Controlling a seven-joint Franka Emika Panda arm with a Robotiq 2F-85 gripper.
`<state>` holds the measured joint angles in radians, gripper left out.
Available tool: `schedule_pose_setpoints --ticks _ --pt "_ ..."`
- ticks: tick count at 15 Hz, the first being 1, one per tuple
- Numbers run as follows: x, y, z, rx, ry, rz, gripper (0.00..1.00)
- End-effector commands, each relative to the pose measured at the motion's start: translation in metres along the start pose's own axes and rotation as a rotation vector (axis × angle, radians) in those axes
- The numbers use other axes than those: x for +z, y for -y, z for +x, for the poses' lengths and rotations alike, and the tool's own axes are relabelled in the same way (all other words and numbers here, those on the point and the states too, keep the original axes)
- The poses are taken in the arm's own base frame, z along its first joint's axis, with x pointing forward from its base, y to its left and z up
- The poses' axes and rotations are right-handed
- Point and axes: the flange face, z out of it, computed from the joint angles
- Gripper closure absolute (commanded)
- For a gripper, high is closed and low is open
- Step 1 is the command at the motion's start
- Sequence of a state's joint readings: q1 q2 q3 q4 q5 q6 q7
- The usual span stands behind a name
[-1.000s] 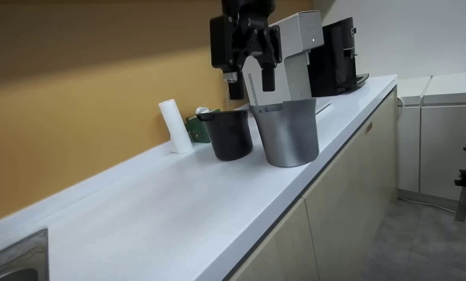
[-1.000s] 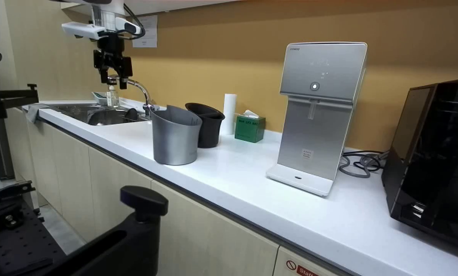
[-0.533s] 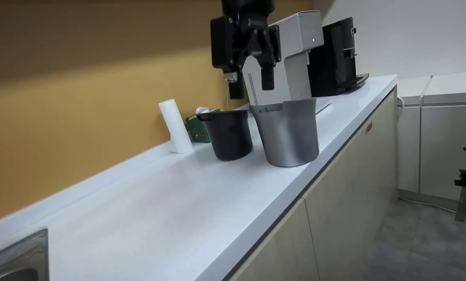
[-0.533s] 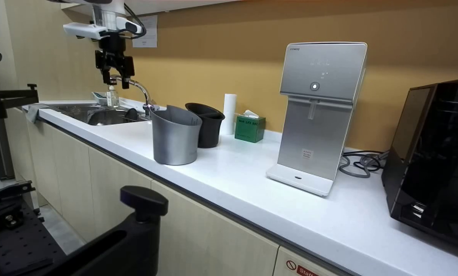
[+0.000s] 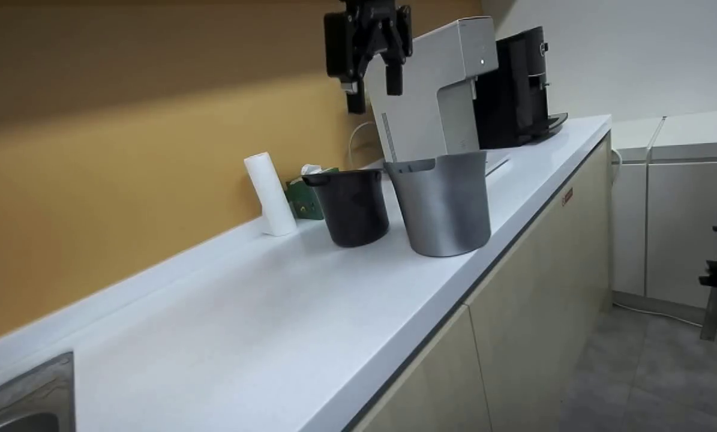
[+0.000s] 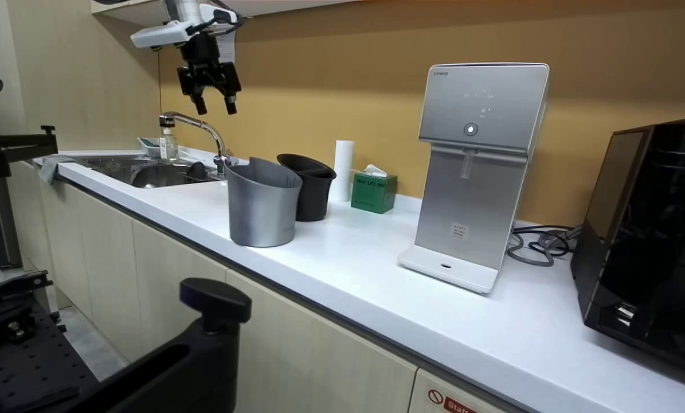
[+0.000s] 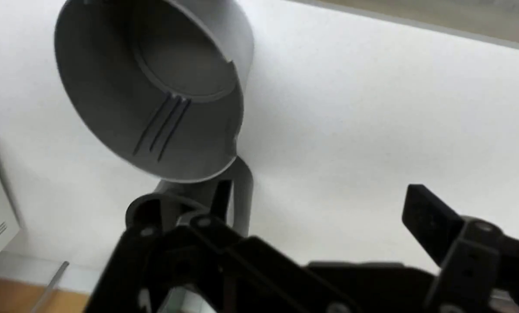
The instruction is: Place the black can in the silver one
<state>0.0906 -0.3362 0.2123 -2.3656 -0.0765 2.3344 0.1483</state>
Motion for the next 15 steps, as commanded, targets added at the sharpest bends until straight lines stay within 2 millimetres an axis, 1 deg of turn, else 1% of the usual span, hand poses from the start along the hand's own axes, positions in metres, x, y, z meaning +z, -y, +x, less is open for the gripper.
schedule_pose_setpoints --ticks 1,4,6,10,11,12,13,15 --pt "-0.009 -0.012 0.041 0.007 -0.028 -0.049 0.0" --pt "0.0 -0.028 0.069 0.021 -0.003 -0.04 0.0" --pt "0.009 -0.039 0.088 0.044 0.016 -0.025 0.0" --pt "0.028 -0.072 0.123 0.114 0.048 0.006 0.0" --pt "0.025 -0.06 0.1 0.081 0.031 -0.013 0.0" --pt "0.03 -0.065 0.105 0.084 0.033 -0.011 0.0" --pt "0.034 -0.066 0.105 0.083 0.039 -0.011 0.0" --pt "0.034 -0.062 0.104 0.076 0.04 -0.009 0.0"
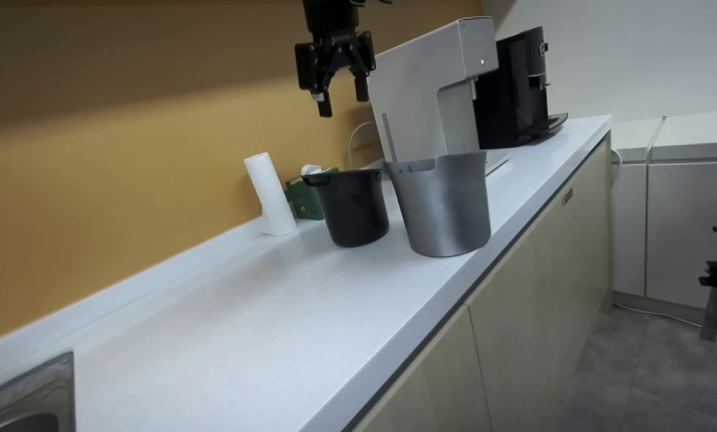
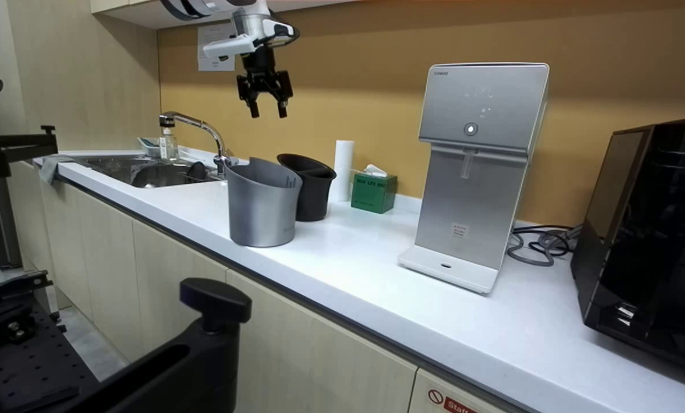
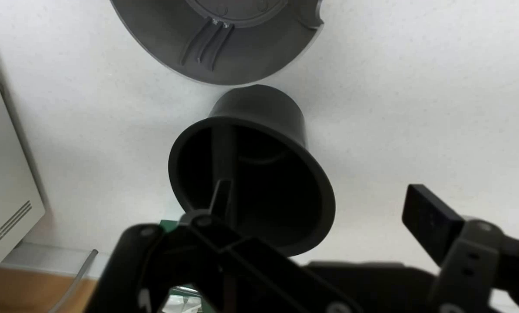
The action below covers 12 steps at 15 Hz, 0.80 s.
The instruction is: Place the black can in the silver one
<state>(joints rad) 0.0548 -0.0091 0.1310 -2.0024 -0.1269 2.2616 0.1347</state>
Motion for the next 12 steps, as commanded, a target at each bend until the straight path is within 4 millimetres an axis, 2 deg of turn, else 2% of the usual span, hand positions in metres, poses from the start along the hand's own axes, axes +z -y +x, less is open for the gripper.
schedule_pose_setpoints --ticks 1,5,12 --pt "0.001 0.004 -0.003 0.013 -0.007 -0.009 0.0" --pt "0.017 -0.009 0.01 0.131 -0.052 -0.077 0.0" --pt "0.058 -0.036 0.044 0.243 -0.103 -0.113 0.0"
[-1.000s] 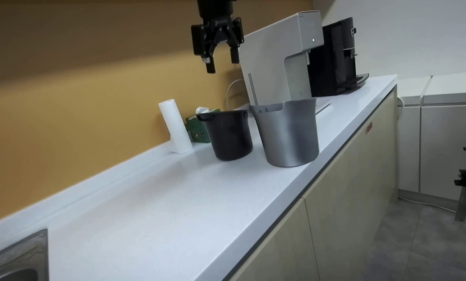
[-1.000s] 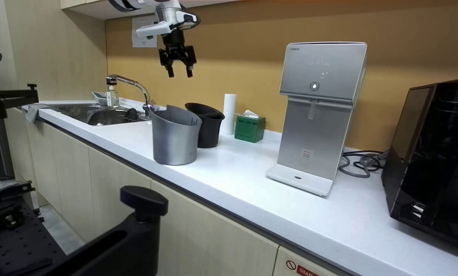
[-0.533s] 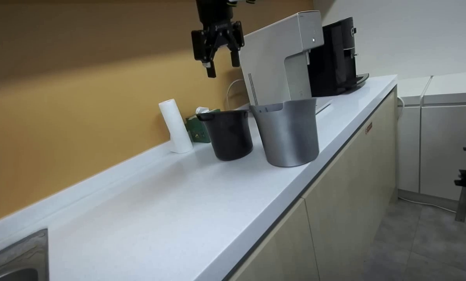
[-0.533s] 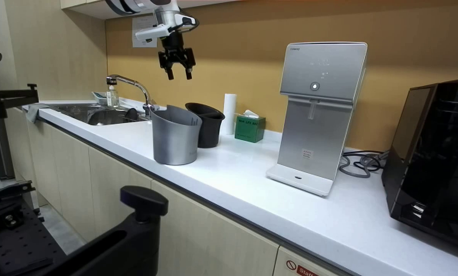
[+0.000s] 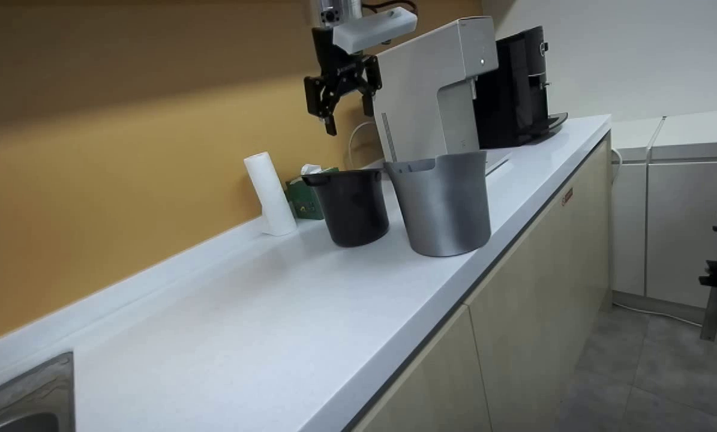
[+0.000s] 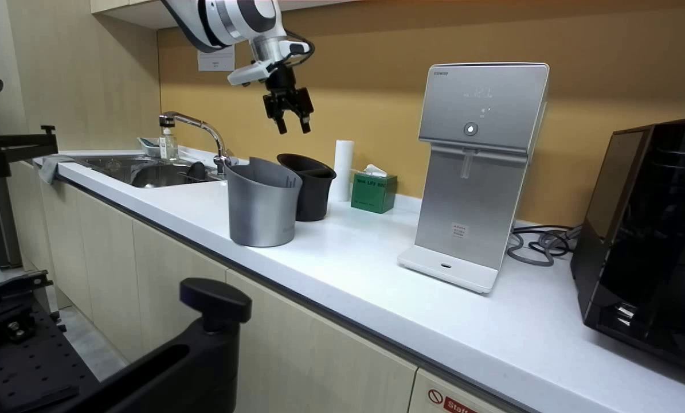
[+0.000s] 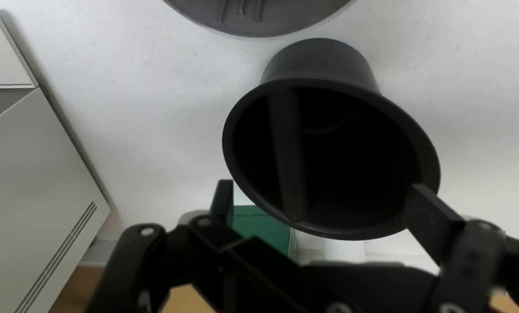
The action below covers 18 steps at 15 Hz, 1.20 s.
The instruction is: Place the black can in the silver one
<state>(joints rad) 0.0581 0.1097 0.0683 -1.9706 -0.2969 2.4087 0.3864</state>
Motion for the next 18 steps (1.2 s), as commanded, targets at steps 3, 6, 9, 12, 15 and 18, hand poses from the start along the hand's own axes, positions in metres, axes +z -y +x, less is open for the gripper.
schedule_pose_setpoints --ticks 3,6,9,12,15,18 --pt "0.03 0.0 0.034 0.077 0.015 0.023 0.0" --pt "0.046 0.005 0.041 0.098 0.061 0.061 0.0" --pt "0.06 0.008 0.046 0.128 0.111 0.084 0.0" --pt "0.07 0.007 0.051 0.155 0.149 0.09 0.0" --pt "0.079 0.001 0.056 0.172 0.175 0.094 0.0" --pt "0.088 -0.006 0.059 0.153 0.201 0.123 0.0"
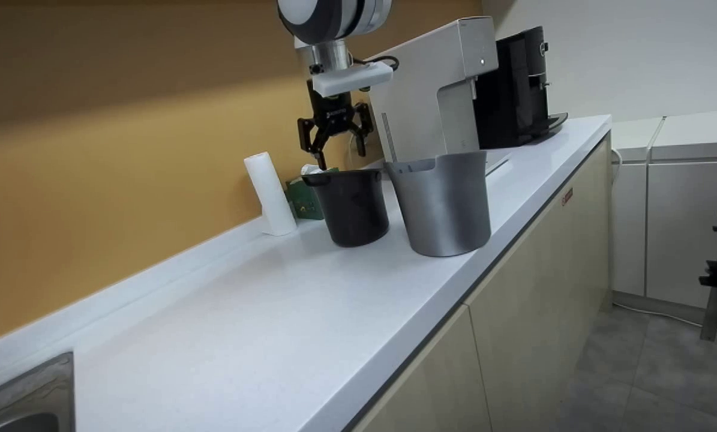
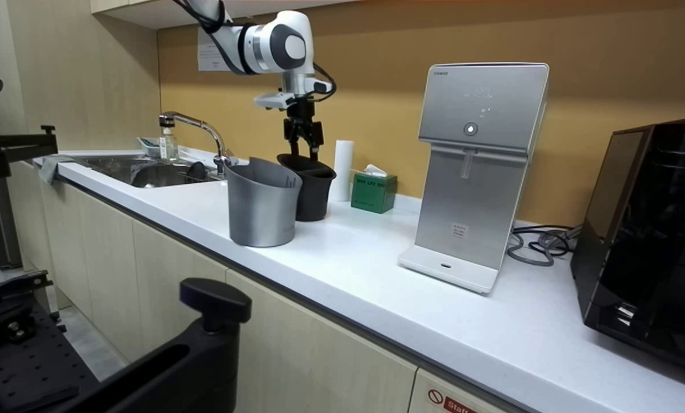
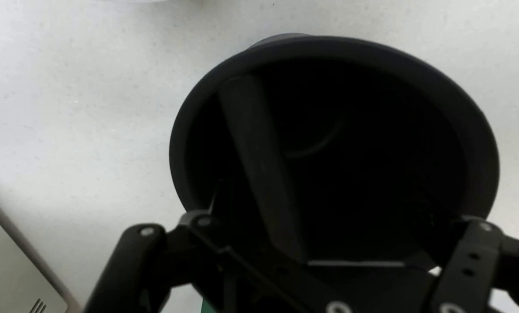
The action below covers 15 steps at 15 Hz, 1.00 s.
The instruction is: Place the black can in the silver one
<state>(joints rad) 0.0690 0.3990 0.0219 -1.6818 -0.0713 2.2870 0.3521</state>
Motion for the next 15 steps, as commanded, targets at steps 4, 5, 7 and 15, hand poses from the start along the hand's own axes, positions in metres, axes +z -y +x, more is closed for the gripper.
schedule_pose_setpoints --ticks 4,5,7,15 --pt "0.011 -0.009 0.02 -0.069 0.064 0.06 0.0" --pt "0.014 -0.012 0.022 -0.085 0.071 0.064 0.0" --pt "0.019 -0.016 0.026 -0.107 0.089 0.073 0.0" --pt "0.043 -0.019 0.025 -0.178 0.156 0.079 0.0"
